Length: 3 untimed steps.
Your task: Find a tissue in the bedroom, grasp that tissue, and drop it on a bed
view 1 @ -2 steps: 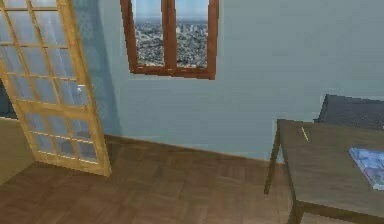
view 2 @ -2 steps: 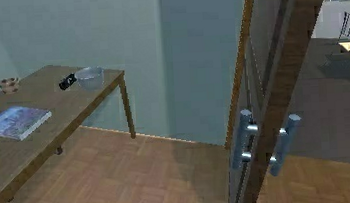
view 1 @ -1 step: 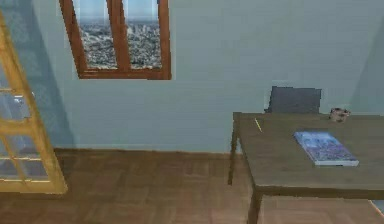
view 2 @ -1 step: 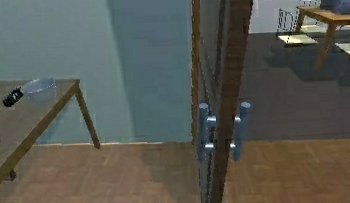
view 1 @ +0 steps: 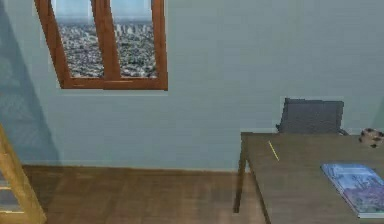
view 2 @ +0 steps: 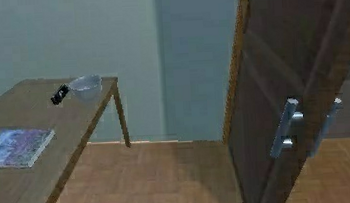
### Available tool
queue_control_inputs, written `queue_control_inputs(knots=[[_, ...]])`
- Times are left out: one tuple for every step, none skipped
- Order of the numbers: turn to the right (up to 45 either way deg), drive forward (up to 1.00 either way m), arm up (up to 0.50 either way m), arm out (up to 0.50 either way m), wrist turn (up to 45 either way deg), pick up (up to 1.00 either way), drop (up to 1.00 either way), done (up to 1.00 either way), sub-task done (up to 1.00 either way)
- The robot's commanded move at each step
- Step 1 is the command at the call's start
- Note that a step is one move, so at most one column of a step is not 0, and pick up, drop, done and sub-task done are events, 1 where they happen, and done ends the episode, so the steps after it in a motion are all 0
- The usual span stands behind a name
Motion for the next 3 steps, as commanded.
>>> queue_control_inputs(knots=[[-45.0, 0.00, 0.00, 0.00, 0.0, 0.00, 0.00, 0.00, 0.00], [-42.0, 0.00, 0.00, 0.00, 0.0, 0.00, 0.00, 0.00, 0.00], [0.0, 0.25, 0.00, 0.00, 0.0, 0.00, 0.00, 0.00, 0.00]])
